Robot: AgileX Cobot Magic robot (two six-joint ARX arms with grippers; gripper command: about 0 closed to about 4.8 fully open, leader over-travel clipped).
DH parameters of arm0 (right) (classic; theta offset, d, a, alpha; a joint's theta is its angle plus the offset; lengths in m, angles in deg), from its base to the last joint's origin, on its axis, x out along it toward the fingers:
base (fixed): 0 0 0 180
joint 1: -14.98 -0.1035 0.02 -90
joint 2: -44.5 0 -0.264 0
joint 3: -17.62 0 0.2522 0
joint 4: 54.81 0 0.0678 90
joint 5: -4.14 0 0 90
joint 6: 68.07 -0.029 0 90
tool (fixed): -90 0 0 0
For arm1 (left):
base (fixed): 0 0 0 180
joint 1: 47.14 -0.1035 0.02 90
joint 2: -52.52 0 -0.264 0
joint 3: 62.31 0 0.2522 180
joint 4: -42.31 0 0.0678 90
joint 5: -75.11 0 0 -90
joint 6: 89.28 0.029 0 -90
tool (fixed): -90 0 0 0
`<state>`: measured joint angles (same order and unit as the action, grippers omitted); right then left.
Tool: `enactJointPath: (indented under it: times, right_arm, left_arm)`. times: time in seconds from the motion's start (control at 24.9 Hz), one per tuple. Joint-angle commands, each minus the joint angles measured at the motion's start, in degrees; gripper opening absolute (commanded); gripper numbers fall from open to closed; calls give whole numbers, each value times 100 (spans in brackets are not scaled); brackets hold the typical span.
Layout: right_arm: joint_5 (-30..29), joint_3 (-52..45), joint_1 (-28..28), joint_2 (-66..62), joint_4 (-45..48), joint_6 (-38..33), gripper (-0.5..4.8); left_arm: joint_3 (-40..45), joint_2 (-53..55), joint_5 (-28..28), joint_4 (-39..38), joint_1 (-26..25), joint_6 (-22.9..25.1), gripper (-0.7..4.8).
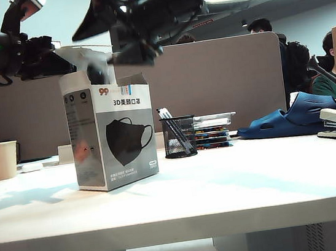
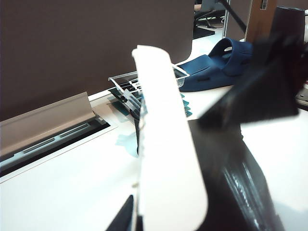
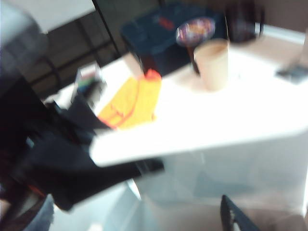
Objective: Put the mask into the mask box.
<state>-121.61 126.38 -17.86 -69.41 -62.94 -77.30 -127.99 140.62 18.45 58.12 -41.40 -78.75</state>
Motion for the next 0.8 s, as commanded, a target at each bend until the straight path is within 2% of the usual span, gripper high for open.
enactJointPath:
  times: [0.04,0.24,0.36,0.44,0.48,0.52,0.56,0.6,0.68,0.72,0.8]
  right_arm:
    - [-24,22,-9,208,212,-2,479]
    - [15,22,-7,365,190,2,479]
    - [249,22,33,507,186,28,469]
    - [555,22,98,684,184,57,323]
    - [595,22,146,750,175,68,227]
    - [623,22,203,822,166,140,82]
    - [621,22,234,883,138,249,-20]
    - [645,22,282,968,90,374,0]
    - [789,22,367,1093,-2,468,-9]
    - [903,22,411,1167,-77,507,-9]
    - [979,22,516,1283,-166,533,-9]
  left_arm:
    - [-11,-20,28,-136,-2,0,-7]
    - [-11,-20,-7,-120,-2,0,-7]
    - [-11,-20,-11,-116,-2,0,-7]
    - [-13,-22,-9,-116,-2,0,-6]
    - [-13,-22,-9,-116,-2,0,-5]
    - [-13,-22,-9,-116,-2,0,-5]
    - [-13,-22,-7,-116,-2,0,-1]
    - [-13,-22,-2,-116,-2,-2,17]
    - [-13,-22,37,-116,-2,-2,76]
    - [-13,-22,52,-116,-2,-2,133]
    - [-13,-22,55,-116,-2,-2,207]
